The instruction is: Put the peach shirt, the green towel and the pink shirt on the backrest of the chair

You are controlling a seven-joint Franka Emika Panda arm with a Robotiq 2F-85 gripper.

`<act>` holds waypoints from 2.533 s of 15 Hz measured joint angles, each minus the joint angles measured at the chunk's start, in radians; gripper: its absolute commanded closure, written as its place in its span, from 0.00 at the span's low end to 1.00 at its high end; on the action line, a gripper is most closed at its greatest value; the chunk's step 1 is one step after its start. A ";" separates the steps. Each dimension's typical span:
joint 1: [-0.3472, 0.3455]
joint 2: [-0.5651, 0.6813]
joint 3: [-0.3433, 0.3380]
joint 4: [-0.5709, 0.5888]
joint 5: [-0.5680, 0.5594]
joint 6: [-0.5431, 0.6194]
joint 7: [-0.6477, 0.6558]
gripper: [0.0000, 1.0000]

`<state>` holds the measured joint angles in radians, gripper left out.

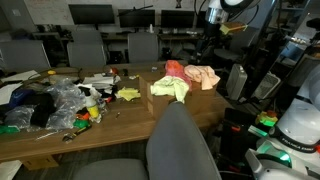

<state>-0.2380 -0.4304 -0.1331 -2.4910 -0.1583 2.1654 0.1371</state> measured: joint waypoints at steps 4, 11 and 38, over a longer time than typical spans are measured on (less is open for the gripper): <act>-0.053 0.067 0.006 0.003 -0.135 0.103 0.111 0.00; -0.074 0.157 -0.021 0.022 -0.172 0.206 0.121 0.00; -0.070 0.610 -0.184 0.175 0.036 0.360 -0.050 0.00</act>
<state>-0.3078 0.1797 -0.3175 -2.3165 -0.1226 2.5252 0.0869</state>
